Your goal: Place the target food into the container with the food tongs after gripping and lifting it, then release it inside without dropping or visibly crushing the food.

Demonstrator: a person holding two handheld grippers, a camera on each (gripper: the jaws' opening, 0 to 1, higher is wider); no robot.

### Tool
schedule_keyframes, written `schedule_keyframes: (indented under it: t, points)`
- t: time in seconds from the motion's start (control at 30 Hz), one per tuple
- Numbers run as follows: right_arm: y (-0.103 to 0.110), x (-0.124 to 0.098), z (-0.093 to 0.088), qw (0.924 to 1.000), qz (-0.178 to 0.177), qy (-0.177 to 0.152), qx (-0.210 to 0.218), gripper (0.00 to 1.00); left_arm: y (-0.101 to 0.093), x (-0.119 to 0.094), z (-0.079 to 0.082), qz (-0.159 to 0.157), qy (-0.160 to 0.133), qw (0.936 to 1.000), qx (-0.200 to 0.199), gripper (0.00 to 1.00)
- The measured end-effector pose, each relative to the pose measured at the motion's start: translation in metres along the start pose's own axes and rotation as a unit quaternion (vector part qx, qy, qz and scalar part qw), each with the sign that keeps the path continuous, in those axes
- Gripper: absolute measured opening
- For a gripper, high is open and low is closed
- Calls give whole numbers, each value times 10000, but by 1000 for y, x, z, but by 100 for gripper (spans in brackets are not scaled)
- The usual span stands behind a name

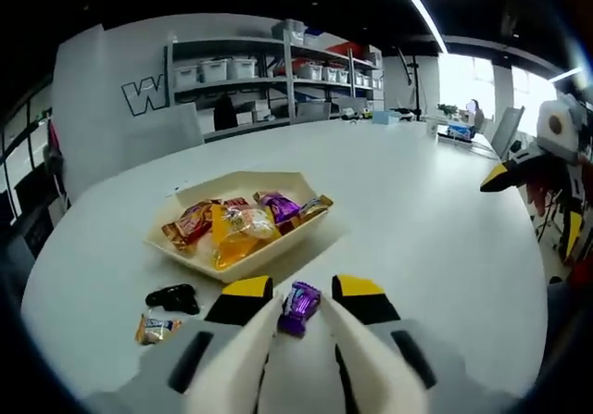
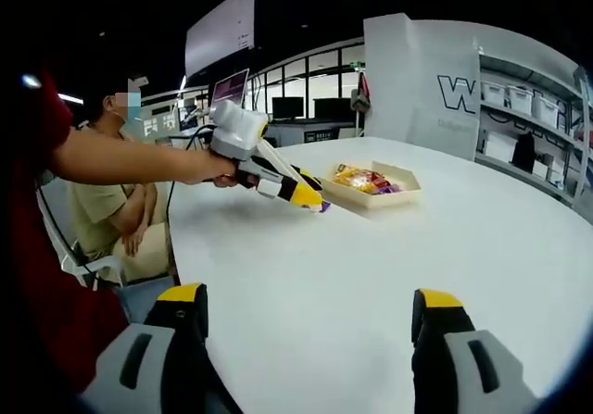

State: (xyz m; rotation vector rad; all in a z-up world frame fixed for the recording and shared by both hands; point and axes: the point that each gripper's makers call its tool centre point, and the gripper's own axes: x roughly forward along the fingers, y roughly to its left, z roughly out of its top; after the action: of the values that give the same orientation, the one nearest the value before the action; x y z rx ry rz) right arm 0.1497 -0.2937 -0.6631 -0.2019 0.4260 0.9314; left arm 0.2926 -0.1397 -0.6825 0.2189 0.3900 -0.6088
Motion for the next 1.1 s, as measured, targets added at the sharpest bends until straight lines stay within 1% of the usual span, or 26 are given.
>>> schedule_keyframes:
  t: [0.07,0.17,0.23,0.43,0.53,0.57,0.6,0.67,0.73,0.8,0.9,0.97,1.03,1.1]
  points:
    - [-1,-2,-1,10000,-24,-3,12,90,-2,0,0,26,-18,10000,94,24]
    - [-2,-4,-2,10000,-54,-6,39,89,-1,-1,0,41,-10,9999,120,24]
    - [-3,-7,0,9999,-71,-47,54,90,-1,-1,0,26,27,10000,13,24]
    - [-7,-13,2,9999,-131,-69,13,89,0,-2,-1,35,32,9999,-121,24]
    - [-9,-16,2,9998,-160,-96,20,89,0,-2,-1,-24,-18,9989,-473,24]
    - [-10,-16,2,9998,-171,-93,20,89,-2,-1,-1,-89,-67,9976,-679,23]
    - [-11,-16,1,9998,-193,-83,9,89,1,-2,-1,-71,-120,9958,-910,23]
    - [-12,-17,1,9997,-216,-80,8,89,4,-4,-1,-64,-166,9940,-1076,23]
    - [-12,-19,1,9997,-229,-91,27,89,6,-6,0,-45,-159,9946,-1020,23]
    - [-13,-19,1,9997,-240,-96,21,89,8,-10,5,-56,-271,9931,-1136,23]
    - [-14,-19,2,9996,-270,-91,14,89,13,-18,26,-73,-611,9897,-1296,23]
    - [-15,-18,1,9996,-276,-87,16,89,15,-24,39,-114,-784,9870,-1402,24]
    - [-14,-16,1,9996,-272,-75,7,88,18,-25,45,-105,-784,9871,-1389,24]
    - [-13,-15,1,9996,-271,-59,-11,88,21,-24,45,-66,-719,9898,-1228,24]
